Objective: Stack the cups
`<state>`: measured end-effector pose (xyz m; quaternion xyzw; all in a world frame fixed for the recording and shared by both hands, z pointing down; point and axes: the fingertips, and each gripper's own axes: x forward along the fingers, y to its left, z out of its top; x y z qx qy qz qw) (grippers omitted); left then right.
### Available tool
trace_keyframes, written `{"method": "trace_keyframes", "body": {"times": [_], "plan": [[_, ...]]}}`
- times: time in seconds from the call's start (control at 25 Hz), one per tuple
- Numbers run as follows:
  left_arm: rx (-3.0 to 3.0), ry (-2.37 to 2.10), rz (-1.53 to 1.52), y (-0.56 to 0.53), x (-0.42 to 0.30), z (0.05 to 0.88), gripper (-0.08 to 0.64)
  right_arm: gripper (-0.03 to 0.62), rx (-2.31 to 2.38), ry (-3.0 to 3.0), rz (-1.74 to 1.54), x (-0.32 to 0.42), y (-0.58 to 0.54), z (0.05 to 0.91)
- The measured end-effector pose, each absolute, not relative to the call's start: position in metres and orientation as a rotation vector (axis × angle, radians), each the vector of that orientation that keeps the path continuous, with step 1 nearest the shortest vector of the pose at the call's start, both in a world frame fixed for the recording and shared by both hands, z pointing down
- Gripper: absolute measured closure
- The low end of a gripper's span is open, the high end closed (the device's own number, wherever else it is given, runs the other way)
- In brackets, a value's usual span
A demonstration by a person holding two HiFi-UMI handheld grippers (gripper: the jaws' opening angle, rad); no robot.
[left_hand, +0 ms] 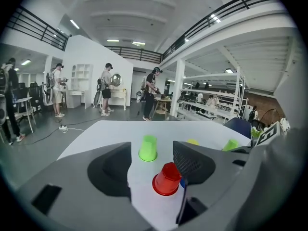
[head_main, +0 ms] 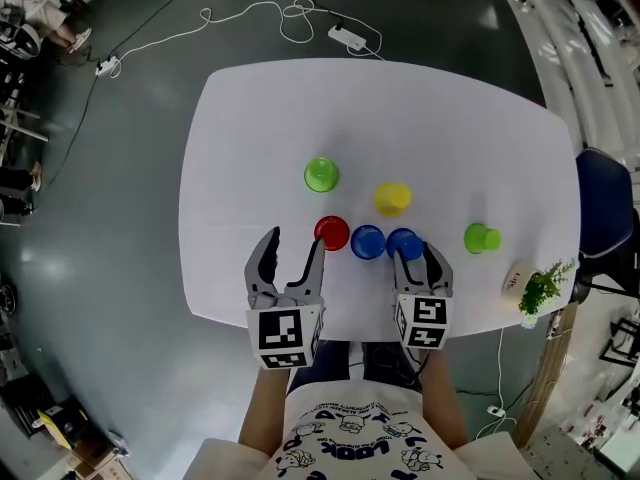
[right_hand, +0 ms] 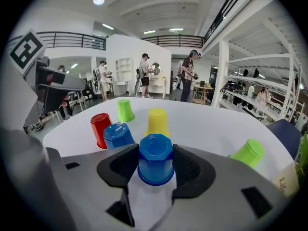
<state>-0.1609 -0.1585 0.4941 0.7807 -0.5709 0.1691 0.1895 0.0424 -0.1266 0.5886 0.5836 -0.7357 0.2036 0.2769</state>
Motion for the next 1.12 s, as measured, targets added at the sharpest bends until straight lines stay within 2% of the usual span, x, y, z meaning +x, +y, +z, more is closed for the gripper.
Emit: {"method": "trace_keyframes", "body": {"times": [0.32,0.44,0.64,0.92,1.12], "plan": [[2.203,-1.583,0.465,-0.160,-0.161,0.500,0.295,0.351,1.608,-1.949,0.554,0.043,-0.126,0.593],[2.203,-1.587,0.458,-0.160,-0.164,0.498,0.295,0.279,1.620,-1.983,0.566,0.040,-0.127,0.586],[2.213,-1.597,0.441,-0.164,-0.167,0.488,0.294,0.242,1.685,-2.015,0.531,0.046,-0.133,0.556],[2.289,-1.575,0.385,-0.174,-0.145,0.450,0.295,0.235,1.896,-1.970,0.449,0.091,-0.143,0.495],[2.352,-1.539,0.367,-0.179,-0.113,0.435,0.295,0.230,2.009,-1.863,0.429,0.142,-0.139,0.485]]}}
